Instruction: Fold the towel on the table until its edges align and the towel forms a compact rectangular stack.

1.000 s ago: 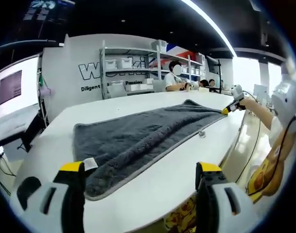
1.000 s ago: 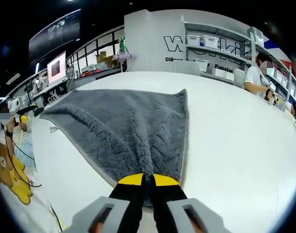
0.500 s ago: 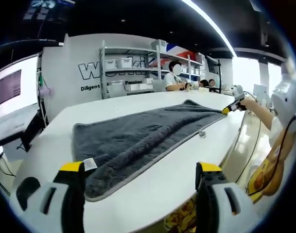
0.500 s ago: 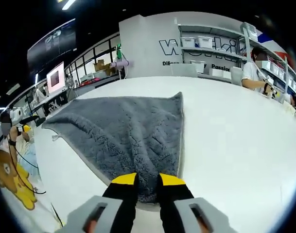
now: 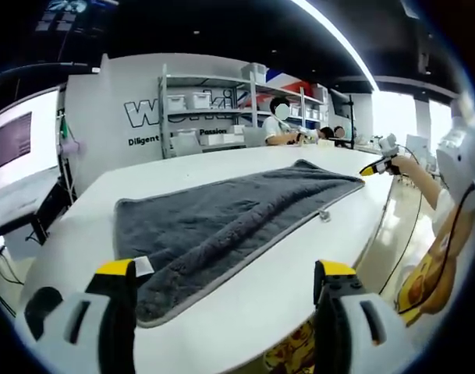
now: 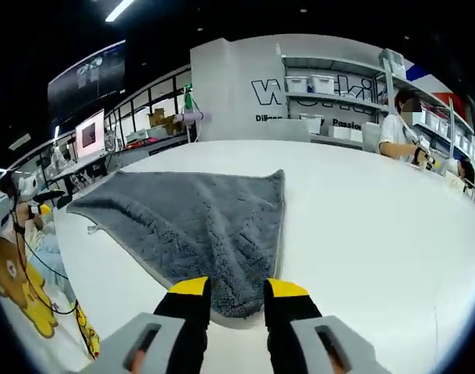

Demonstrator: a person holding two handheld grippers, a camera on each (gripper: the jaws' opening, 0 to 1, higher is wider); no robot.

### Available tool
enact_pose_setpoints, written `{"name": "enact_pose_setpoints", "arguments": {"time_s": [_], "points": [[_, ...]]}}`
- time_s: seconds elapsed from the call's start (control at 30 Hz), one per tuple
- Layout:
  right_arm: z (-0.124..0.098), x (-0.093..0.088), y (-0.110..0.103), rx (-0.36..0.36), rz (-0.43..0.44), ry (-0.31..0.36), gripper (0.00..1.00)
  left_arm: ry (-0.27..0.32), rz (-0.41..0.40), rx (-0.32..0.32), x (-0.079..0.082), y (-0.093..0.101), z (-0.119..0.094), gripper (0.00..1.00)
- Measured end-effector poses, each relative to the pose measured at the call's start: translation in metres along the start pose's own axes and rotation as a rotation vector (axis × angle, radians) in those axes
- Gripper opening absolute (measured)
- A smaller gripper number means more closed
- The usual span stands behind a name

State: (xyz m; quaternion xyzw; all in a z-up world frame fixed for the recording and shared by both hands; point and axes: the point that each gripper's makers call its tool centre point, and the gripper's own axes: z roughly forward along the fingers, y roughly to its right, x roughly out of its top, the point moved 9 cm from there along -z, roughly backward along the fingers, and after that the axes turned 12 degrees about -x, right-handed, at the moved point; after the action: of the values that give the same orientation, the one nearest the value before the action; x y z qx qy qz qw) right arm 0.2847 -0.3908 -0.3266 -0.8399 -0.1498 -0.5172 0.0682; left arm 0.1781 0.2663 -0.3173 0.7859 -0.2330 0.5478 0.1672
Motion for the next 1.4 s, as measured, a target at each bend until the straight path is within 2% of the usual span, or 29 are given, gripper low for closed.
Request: {"name": "enact_pose_setpoints", "arguments": {"time_s": [0.1,0.3,0.5,0.6,0.77,0.93,1.4], "points": [[-0.011,0.003,-0.007,-0.011,-0.009,0.031,0.37,-0.001,0.001,0.001,0.001,0.0,0.0,0.99],[-0.029,0.011,-0.027,-0.026,-0.042,0.094,0.6,-0.001,0.001,0.0,0.001,0.0,0.001,0.99],[-0.039,0.019,-0.043,-0.016,-0.056,0.142,0.74,0.0,0.002,0.0,0.001,0.0,0.0,0.99],[-0.042,0.021,-0.048,-0.015,-0.062,0.16,0.85,0.002,-0.001,0.005,0.0,0.0,-0.001,0.99],[-0.045,0.023,-0.049,-0.017,-0.045,0.173,0.94,0.002,-0.007,0.01,-0.002,-0.001,-0.003,0.99],[-0.047,0.022,-0.05,-0.02,-0.034,0.183,0.99,0.003,-0.01,0.013,-0.003,-0.001,-0.005,0.99],[-0.045,0.013,-0.048,-0.019,-0.002,0.157,1.0,0.004,-0.013,0.022,-0.005,-0.001,-0.008,0.99]]}}
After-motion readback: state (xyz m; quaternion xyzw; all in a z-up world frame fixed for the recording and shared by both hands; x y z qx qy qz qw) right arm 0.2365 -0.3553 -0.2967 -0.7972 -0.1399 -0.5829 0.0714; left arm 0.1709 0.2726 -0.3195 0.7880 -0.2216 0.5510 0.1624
